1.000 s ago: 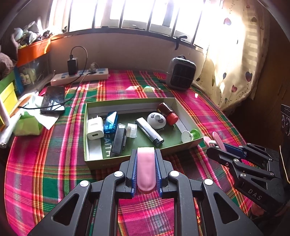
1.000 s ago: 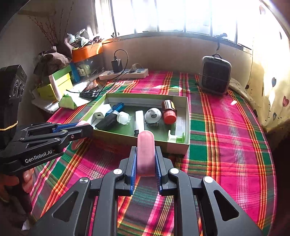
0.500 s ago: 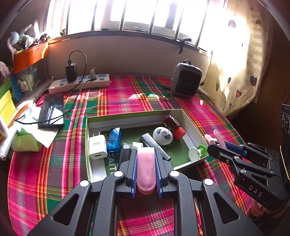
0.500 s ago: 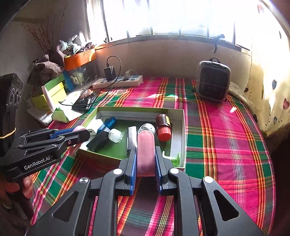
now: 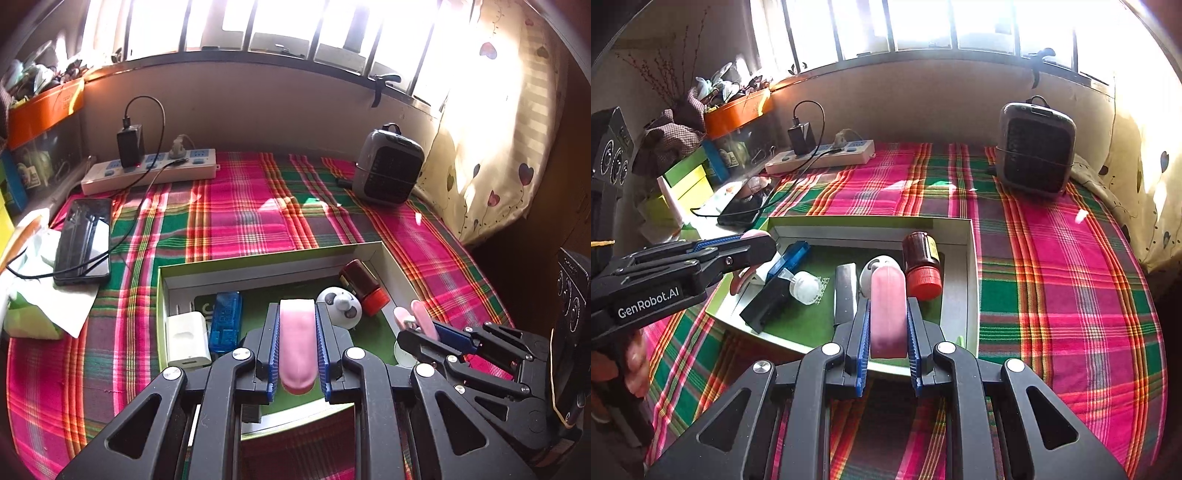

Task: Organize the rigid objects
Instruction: 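Carry the pink clip with the left tool while the right tool carries its pink clip into the box, then open the left tool to release its clip while the right tool releases its clip in the box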

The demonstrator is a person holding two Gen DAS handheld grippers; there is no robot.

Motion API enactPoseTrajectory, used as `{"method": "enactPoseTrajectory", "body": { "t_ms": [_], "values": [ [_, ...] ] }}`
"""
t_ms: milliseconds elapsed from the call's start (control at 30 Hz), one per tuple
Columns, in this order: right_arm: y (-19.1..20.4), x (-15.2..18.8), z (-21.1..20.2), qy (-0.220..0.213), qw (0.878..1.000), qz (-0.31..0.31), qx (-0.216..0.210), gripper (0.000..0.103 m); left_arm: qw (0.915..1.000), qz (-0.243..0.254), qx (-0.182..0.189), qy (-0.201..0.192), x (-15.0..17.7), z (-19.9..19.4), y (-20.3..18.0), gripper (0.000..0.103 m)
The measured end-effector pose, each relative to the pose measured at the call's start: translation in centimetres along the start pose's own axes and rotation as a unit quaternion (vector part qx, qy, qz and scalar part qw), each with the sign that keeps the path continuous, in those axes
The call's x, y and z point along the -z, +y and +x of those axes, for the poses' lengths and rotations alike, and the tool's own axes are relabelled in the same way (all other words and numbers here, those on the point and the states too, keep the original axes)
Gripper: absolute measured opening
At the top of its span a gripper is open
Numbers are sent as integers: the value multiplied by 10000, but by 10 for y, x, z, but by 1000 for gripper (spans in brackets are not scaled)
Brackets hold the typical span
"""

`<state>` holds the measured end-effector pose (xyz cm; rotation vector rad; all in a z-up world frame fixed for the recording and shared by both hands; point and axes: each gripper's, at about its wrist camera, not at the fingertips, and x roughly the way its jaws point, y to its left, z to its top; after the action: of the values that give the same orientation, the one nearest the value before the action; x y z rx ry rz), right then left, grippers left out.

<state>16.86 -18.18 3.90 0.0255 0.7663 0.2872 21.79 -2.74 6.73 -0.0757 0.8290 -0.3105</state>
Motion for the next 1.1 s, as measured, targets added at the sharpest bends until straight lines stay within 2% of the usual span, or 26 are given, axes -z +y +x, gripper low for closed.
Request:
{"method": "enactPoseTrajectory", "body": {
  "t_ms": [433, 1100],
  "values": [
    [-2, 1, 30, 319, 9995, 4, -91, 19, 9995, -50, -10, 297, -14, 42, 3, 17],
    [-1, 1, 45, 412, 9991, -57, -84, 19, 9984, -52, -201, 519, -18, 80, 7, 17]
  ]
}}
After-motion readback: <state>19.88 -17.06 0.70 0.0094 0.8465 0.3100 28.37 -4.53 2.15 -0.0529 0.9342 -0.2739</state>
